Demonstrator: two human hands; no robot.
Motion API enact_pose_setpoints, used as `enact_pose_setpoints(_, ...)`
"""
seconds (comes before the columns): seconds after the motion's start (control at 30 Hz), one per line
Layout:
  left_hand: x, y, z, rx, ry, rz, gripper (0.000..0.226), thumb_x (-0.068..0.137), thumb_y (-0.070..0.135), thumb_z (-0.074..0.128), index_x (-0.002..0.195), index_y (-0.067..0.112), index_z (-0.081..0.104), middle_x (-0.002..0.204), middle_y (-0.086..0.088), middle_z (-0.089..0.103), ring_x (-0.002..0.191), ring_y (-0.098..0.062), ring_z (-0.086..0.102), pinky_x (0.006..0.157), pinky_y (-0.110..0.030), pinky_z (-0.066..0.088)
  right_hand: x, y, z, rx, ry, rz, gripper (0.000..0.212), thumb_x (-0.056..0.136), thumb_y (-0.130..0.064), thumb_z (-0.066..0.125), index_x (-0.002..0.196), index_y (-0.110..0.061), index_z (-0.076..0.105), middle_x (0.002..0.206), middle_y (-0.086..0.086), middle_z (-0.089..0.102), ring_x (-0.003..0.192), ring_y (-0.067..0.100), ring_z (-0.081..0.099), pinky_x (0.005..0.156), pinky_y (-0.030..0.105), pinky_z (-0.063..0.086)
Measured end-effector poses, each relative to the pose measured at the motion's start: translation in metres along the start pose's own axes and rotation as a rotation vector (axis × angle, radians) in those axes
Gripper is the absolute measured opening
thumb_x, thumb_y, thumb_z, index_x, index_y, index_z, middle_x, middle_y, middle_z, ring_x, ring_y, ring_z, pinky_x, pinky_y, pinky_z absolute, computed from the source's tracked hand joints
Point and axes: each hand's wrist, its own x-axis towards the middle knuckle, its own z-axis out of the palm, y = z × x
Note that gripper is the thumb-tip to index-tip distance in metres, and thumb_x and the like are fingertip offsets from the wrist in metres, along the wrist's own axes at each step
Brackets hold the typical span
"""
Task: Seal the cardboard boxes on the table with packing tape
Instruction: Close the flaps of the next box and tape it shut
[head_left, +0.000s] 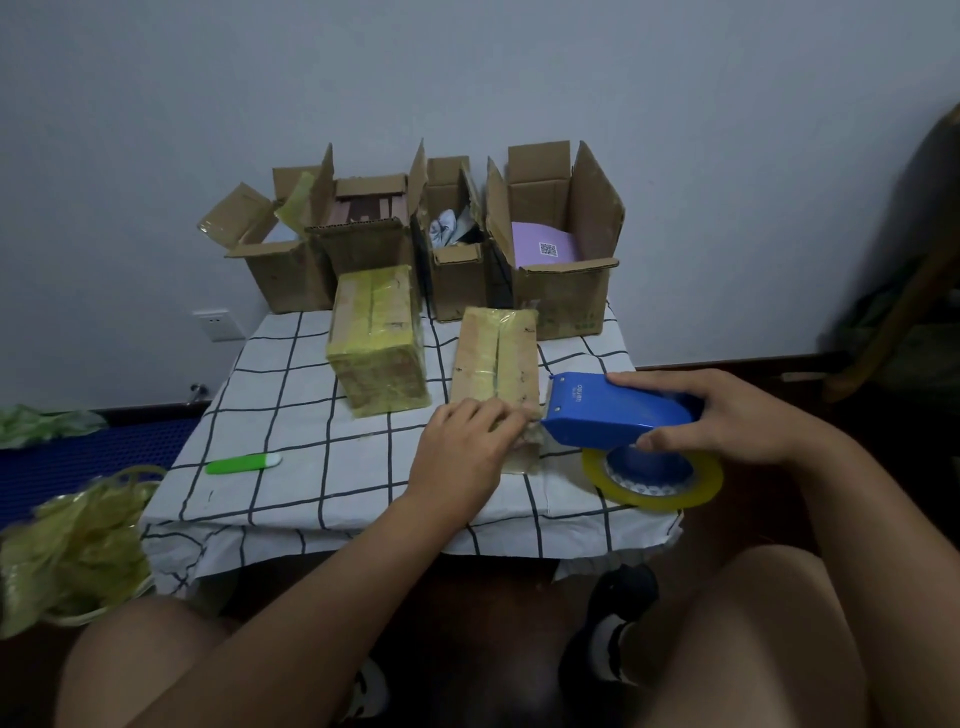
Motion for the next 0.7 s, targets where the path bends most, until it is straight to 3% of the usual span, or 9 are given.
enact_pose_setpoints(0.13, -0.002, -0.001, 0.000, -0.016, -0.015, 0.002, 0.041, 0.085, 0.023, 0.075, 0.124, 0.023, 0.062, 0.102, 0.003, 0.064, 0.088, -0.022, 0.058, 0.074, -0.032, 0.044, 0.001, 0.000, -0.004, -0.005, -0.033, 0.008, 0.064, 0.083, -0.033, 0.079, 0.132, -0.062, 0.049, 0.129, -0.013, 0.057, 0.105, 0.010, 0.061, 0.090, 0.025, 0.053)
enact_pose_setpoints(0.33, -0.004, -0.001, -0.001, -0.015, -0.057, 0.042, 0.079, 0.071, 0.008, 0.078, 0.137, 0.031, 0.039, 0.103, -0.001, 0.062, 0.089, -0.025, 0.058, 0.077, -0.036, 0.046, 0.001, -0.001, -0.004, -0.013, -0.041, 0.022, 0.066, 0.084, -0.029, 0.078, 0.130, -0.064, 0.047, 0.126, -0.016, 0.056, 0.102, 0.006, 0.061, 0.081, 0.018, 0.052)
enact_pose_setpoints(0.4, -0.004, -0.003, 0.000, -0.009, -0.059, 0.042, 0.080, 0.070, 0.009, 0.078, 0.138, 0.032, 0.040, 0.103, -0.001, 0.061, 0.089, -0.026, 0.058, 0.078, -0.036, 0.046, 0.001, 0.001, -0.004, -0.018, -0.045, 0.031, 0.066, 0.084, -0.029, 0.078, 0.129, -0.066, 0.047, 0.126, -0.016, 0.056, 0.103, 0.008, 0.061, 0.081, 0.019, 0.053)
enact_pose_setpoints(0.53, -0.005, -0.003, 0.001, -0.013, -0.073, 0.032, 0.076, 0.074, 0.009, 0.075, 0.141, 0.034, 0.048, 0.106, 0.001, 0.059, 0.093, -0.024, 0.056, 0.081, -0.036, 0.043, -0.002, 0.003, -0.009, -0.018, -0.042, 0.038, 0.065, 0.084, -0.026, 0.078, 0.127, -0.065, 0.048, 0.124, -0.020, 0.056, 0.099, -0.005, 0.059, 0.075, 0.010, 0.051)
enact_pose_setpoints(0.7, -0.006, -0.006, 0.003, -0.031, -0.049, 0.034, 0.075, 0.073, 0.008, 0.076, 0.139, 0.033, 0.050, 0.104, 0.001, 0.059, 0.092, -0.023, 0.055, 0.081, -0.035, 0.044, -0.001, 0.000, -0.017, -0.082, -0.086, 0.058, 0.068, 0.084, -0.027, 0.078, 0.127, -0.069, 0.045, 0.125, -0.023, 0.055, 0.101, -0.003, 0.060, 0.075, 0.013, 0.052)
